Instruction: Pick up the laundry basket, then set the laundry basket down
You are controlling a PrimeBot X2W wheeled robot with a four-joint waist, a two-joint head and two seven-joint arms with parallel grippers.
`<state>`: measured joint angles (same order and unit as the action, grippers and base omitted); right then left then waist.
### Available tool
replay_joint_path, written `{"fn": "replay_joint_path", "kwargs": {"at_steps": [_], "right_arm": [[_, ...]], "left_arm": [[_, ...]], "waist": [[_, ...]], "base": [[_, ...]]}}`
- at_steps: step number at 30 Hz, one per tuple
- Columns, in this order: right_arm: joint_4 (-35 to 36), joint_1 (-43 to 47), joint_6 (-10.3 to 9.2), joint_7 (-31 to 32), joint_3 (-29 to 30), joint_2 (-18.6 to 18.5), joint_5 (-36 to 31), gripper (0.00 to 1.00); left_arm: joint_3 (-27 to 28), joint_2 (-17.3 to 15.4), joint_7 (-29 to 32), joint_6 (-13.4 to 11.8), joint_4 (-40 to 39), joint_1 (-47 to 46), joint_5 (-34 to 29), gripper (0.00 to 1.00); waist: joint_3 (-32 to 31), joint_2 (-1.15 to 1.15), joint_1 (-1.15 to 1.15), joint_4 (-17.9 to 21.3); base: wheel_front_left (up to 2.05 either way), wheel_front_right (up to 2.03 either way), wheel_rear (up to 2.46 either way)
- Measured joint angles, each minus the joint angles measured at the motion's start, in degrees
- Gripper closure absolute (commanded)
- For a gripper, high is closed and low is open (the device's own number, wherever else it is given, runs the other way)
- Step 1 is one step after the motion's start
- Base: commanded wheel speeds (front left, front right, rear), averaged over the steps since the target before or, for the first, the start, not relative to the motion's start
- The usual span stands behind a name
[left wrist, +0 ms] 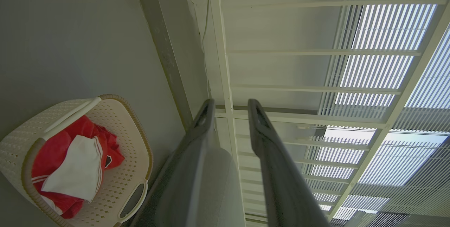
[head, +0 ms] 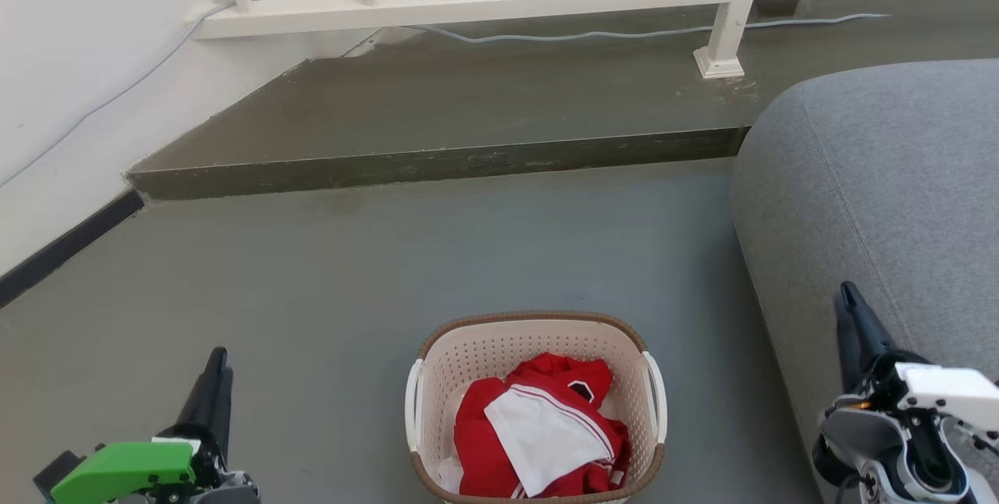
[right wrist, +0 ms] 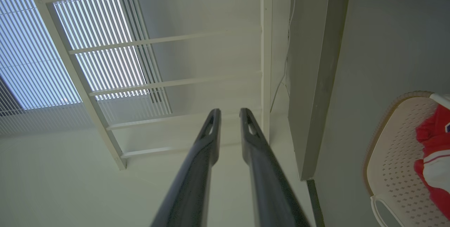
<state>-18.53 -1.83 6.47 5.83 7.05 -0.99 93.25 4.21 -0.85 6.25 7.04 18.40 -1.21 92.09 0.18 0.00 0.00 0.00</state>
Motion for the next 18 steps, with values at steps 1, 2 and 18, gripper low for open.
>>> {"fn": "replay_joint_path", "kwargs": {"at_steps": [1,2,18], "right_arm": [[0.0,0.0,0.0,0.0,0.0,0.0,0.0,0.0],[-0.03,0.19,0.0,0.0,-0.03,0.08,0.0,0.0],[2.87,0.1,0.01,-2.4,-2.37,-0.08,-2.47,0.0]], "left_arm": [[0.0,0.0,0.0,0.0,0.0,0.0,0.0,0.0],[-0.07,0.0,-0.01,0.0,0.0,0.11,-0.01,0.0],[-1.46,-0.13,-3.09,0.0,-2.2,0.05,-3.23,0.0]], "waist": [[0.0,0.0,0.0,0.0],[0.01,0.0,0.0,0.0],[0.15,0.0,0.0,-0.05]], "base": [[0.0,0.0,0.0],[0.0,0.0,0.0],[0.0,0.0,0.0]]}}
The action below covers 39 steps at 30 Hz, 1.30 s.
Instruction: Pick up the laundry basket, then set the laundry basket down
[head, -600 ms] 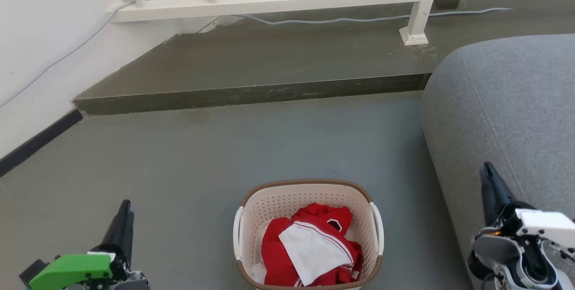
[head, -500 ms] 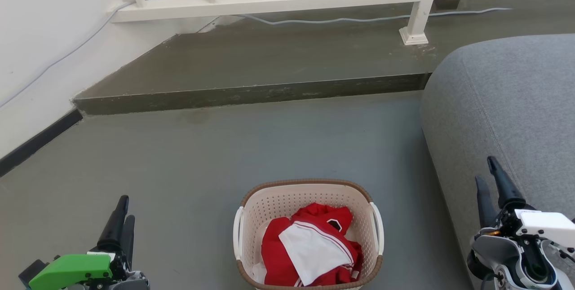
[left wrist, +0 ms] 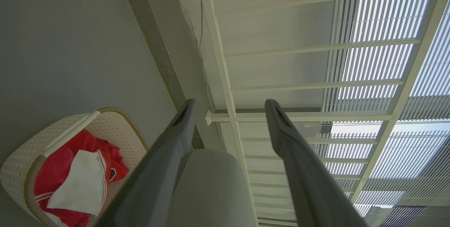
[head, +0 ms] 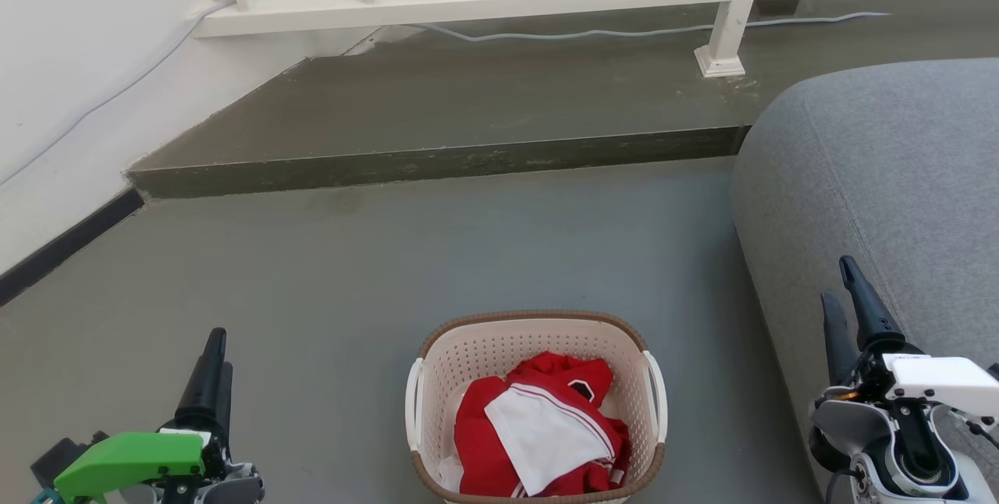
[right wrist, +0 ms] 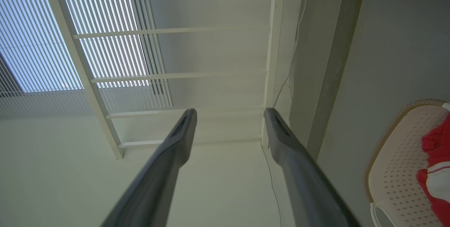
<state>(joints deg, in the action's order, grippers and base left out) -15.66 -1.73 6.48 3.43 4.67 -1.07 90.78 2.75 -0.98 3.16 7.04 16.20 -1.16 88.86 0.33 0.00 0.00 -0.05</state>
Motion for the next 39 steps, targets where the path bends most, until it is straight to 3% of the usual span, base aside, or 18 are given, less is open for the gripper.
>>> {"fn": "replay_joint_path", "kwargs": {"at_steps": [21,39], "right_arm": [[3.23,-0.09,0.01,-4.7,-5.56,-2.49,-9.57,0.0],[3.58,-0.77,-0.01,-8.49,-7.87,-4.44,-26.21,0.0]], "left_arm": [[-4.41,-2.14,-4.37,0.0,-2.35,-0.38,-13.03,0.0],[-6.75,-3.21,-8.18,-0.01,-5.21,-1.52,-33.5,0.0]], "waist": [[0.27,0.0,0.0,0.02],[0.41,0.0,0.0,0.14]], "base": [[0.0,0.0,0.0],[0.0,0.0,0.0]]}}
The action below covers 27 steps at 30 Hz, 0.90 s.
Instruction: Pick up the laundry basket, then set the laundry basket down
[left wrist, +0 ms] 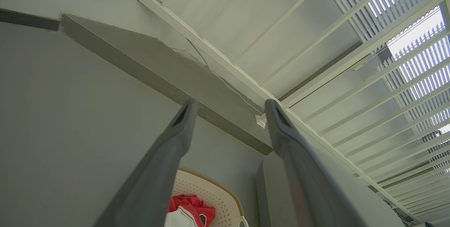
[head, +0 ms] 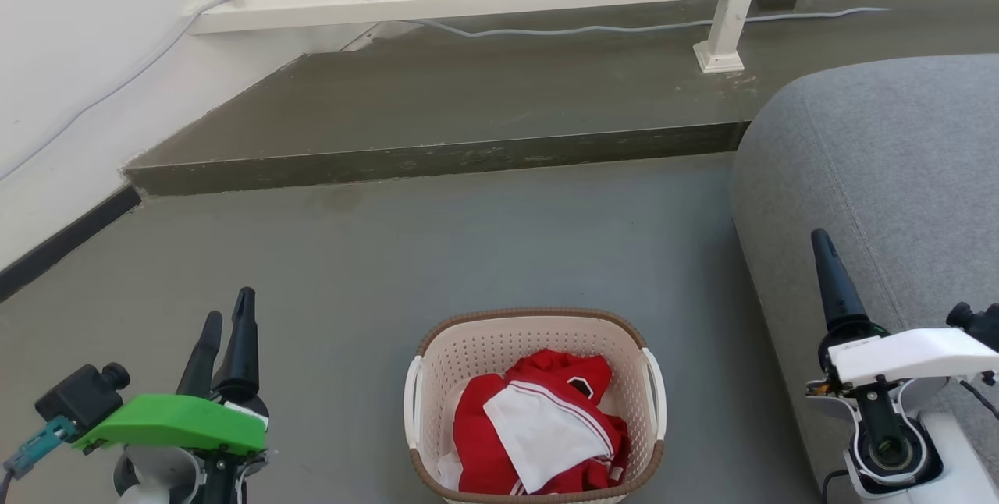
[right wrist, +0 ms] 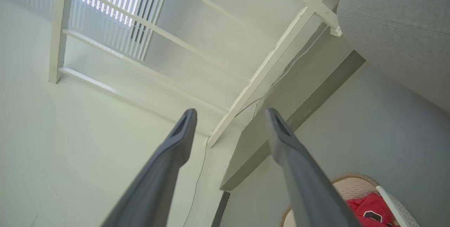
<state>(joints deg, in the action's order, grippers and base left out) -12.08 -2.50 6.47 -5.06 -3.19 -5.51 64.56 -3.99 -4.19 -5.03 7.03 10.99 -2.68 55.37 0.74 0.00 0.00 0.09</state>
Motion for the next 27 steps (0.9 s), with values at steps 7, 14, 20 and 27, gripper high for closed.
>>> {"fn": "replay_joint_path", "kwargs": {"at_steps": [7,14,20,27], "right_arm": [[0.23,-0.75,-0.62,-1.35,-2.12,-1.18,-9.24,0.0],[0.07,-0.87,-2.54,-2.76,-4.67,-2.16,-17.84,0.0],[-0.2,-1.05,-3.69,-3.81,-6.25,-2.5,-24.1,0.0],[-0.44,-1.47,-5.06,-5.24,-7.45,-2.72,-29.98,0.0]], "left_arm": [[-1.04,0.07,-1.27,-0.07,-0.52,-0.07,-6.59,0.0],[-2.19,-0.08,-2.7,-1.08,-0.34,-0.35,-14.37,0.0],[-3.09,-0.09,-4.01,-1.3,-0.38,-0.59,-19.7,0.0],[-3.9,-0.08,-5.24,-1.79,-0.4,-0.63,-26.05,0.0]], "waist": [[-0.01,0.0,0.0,0.12],[-0.17,0.0,0.0,0.16],[-0.29,0.0,0.0,0.22],[-0.37,0.0,0.0,0.32]], "base": [[0.0,0.0,0.0],[0.0,0.0,0.0],[0.0,0.0,0.0],[0.0,0.0,0.0]]}}
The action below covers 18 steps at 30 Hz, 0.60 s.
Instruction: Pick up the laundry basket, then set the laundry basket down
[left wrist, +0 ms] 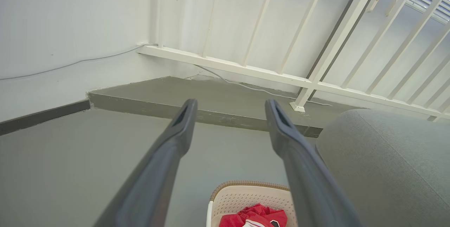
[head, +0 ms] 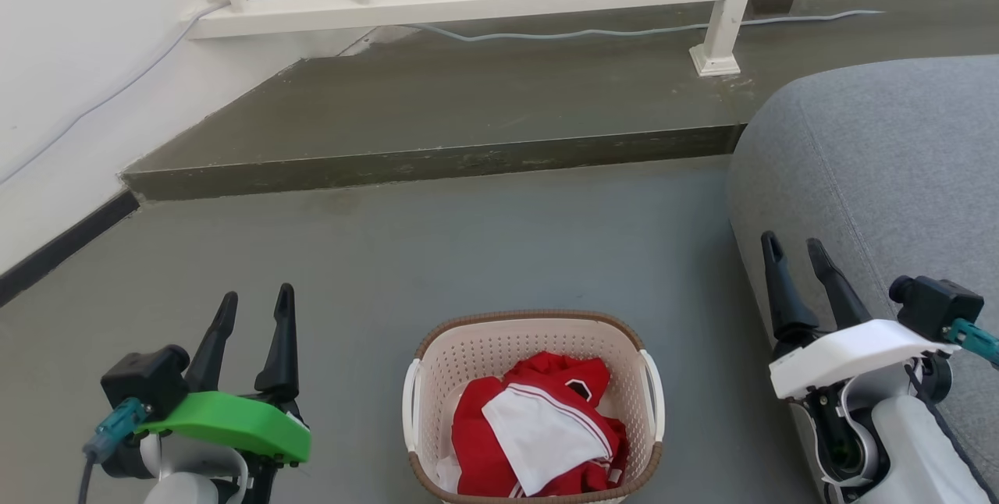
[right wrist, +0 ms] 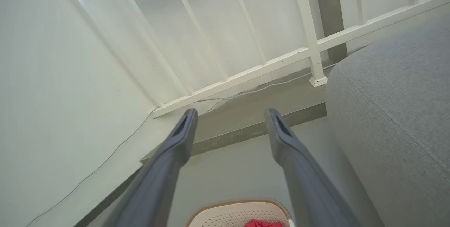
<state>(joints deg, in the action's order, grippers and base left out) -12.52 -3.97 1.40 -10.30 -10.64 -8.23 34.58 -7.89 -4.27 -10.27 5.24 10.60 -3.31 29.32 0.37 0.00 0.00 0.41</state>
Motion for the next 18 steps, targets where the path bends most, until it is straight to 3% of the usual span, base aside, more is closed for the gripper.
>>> {"fn": "replay_joint_path", "kwargs": {"at_steps": [18], "right_arm": [[0.08,-0.52,-1.54,-3.47,-2.18,-0.04,-14.01,0.0]], "left_arm": [[-1.29,0.08,-3.69,-0.03,-0.69,-0.34,-14.33,0.0]], "waist": [[0.19,0.0,0.0,0.15]], "base": [[0.0,0.0,0.0]]}}
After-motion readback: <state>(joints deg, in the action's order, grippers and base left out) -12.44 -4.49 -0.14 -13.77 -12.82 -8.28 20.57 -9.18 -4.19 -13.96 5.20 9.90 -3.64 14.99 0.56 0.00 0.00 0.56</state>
